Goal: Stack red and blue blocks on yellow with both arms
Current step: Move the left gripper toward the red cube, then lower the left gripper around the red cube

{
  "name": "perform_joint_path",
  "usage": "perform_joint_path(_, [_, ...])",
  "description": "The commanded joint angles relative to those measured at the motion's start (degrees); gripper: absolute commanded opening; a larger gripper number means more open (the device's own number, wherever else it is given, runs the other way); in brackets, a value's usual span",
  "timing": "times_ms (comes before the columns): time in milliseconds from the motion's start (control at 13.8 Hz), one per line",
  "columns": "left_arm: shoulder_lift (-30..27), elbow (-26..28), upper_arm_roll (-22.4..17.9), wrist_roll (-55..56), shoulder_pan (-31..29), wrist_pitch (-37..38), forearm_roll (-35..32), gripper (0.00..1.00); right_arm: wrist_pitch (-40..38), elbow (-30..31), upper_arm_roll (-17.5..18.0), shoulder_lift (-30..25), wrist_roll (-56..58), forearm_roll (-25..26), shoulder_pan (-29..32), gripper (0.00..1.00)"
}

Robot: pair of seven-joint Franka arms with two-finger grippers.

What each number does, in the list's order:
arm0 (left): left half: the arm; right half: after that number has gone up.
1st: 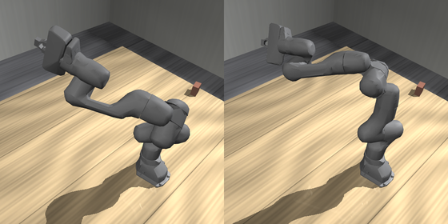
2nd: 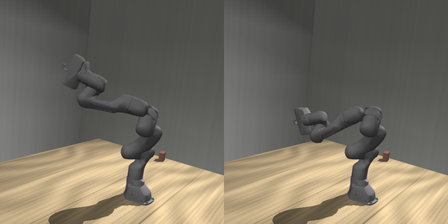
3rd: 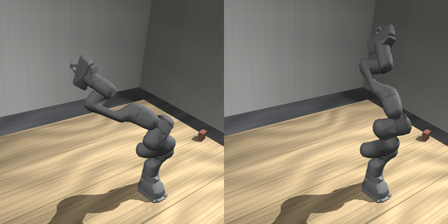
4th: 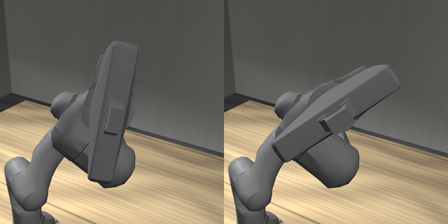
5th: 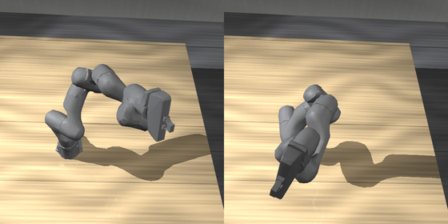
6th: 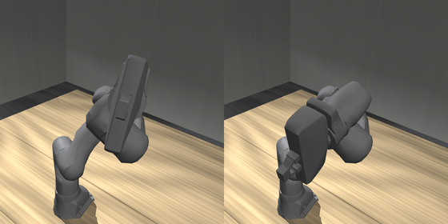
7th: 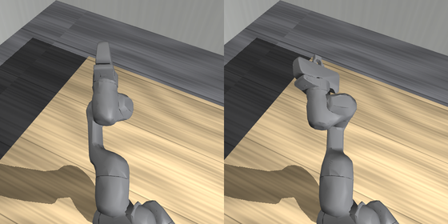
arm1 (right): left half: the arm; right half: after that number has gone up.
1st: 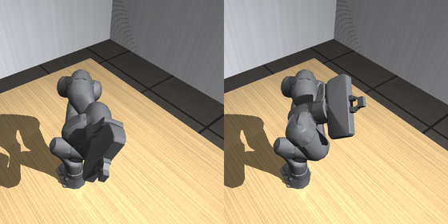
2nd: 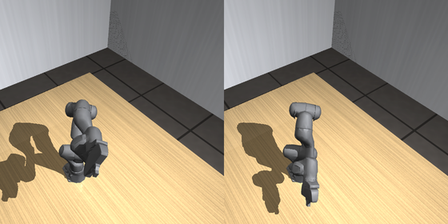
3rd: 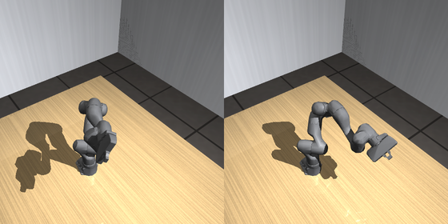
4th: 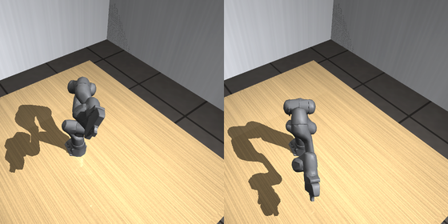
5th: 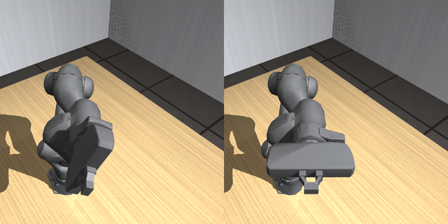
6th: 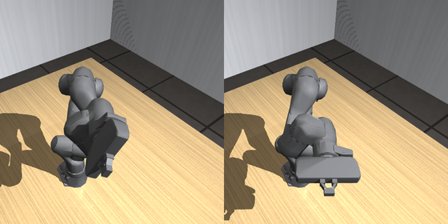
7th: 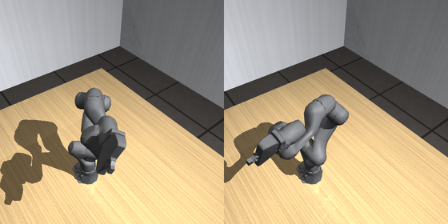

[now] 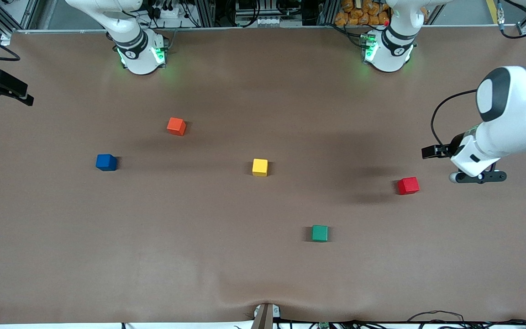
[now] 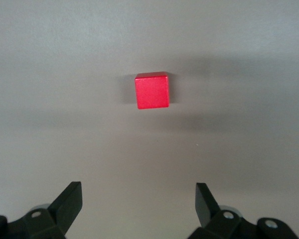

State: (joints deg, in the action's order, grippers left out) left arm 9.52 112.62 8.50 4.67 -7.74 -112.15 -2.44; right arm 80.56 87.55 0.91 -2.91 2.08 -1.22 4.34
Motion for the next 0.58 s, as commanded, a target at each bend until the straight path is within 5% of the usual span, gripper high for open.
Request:
perform_joint_path(0, [-0.55,3.39,0.12,0.25,-0.88,-3.77,0.33,1.0,-0.05,0.34,0.58,-0.52,0.82,-0.18,1.02,1.0])
perform_joint_path(508, [3.14,4.45,0.12,0.17,-2.11,-6.76,0.24,1.0,-0.32,0.34,0.58,-0.43,0.91,-0.18,1.11,1.0])
